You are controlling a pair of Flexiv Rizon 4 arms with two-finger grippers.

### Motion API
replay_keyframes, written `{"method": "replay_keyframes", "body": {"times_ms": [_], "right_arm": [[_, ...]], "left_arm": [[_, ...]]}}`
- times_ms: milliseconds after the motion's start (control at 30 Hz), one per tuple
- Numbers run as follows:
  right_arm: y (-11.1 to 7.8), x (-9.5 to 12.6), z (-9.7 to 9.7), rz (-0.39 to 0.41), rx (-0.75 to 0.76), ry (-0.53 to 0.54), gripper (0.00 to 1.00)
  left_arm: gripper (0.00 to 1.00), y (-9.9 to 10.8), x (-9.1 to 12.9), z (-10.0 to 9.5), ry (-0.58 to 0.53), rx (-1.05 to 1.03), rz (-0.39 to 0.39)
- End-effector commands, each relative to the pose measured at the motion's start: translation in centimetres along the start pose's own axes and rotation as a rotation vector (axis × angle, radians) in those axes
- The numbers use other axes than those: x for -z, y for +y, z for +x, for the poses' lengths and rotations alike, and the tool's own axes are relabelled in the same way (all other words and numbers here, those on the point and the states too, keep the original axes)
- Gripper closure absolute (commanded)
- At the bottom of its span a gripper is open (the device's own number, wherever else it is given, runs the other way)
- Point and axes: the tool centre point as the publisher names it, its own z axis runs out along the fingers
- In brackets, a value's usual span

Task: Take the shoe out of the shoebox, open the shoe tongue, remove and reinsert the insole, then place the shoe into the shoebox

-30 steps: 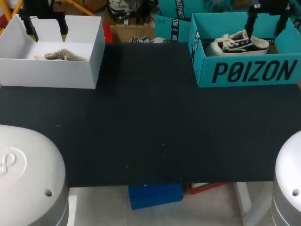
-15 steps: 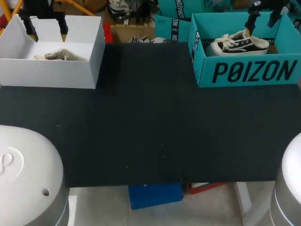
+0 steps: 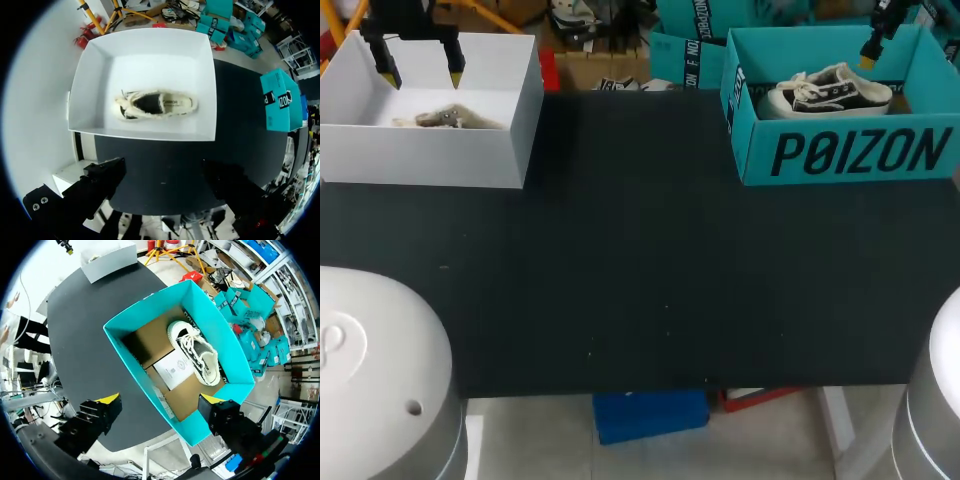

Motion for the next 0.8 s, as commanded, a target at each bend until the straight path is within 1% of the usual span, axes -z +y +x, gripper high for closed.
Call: {"method": "replay_keyframes", "body": {"times_ms": [33, 133, 567, 633, 700, 800], "right_arm": [[0.3, -0.9, -1.2, -0.003, 0.568, 0.022, 0.0], [0.5, -1.4, -1.8, 0.003, 0.63, -0.026, 0.0], [0.5, -1.4, -1.8, 0.003, 0.63, -0.026, 0.0], [0.3, -1.9, -1.7, 0.025, 0.668, -0.018, 0.0], [0.2, -2.1, -2.1, 0.059, 0.706, -0.013, 0.0], [0.2, -2.7, -2.9, 0.082, 0.706, 0.014, 0.0]], "left_arm": [[0.0, 0.0, 0.0, 0.1, -0.002, 0.001, 0.0], [0.0, 0.0, 0.0, 0.1, -0.002, 0.001, 0.0], [0.0, 0.0, 0.0, 0.1, -0.002, 0.001, 0.0], [0.0, 0.0, 0.0, 0.1, -0.002, 0.001, 0.0], [0.0, 0.0, 0.0, 0.1, -0.002, 0.001, 0.0], [0.0, 0.0, 0.0, 0.1, -0.002, 0.001, 0.0]]}}
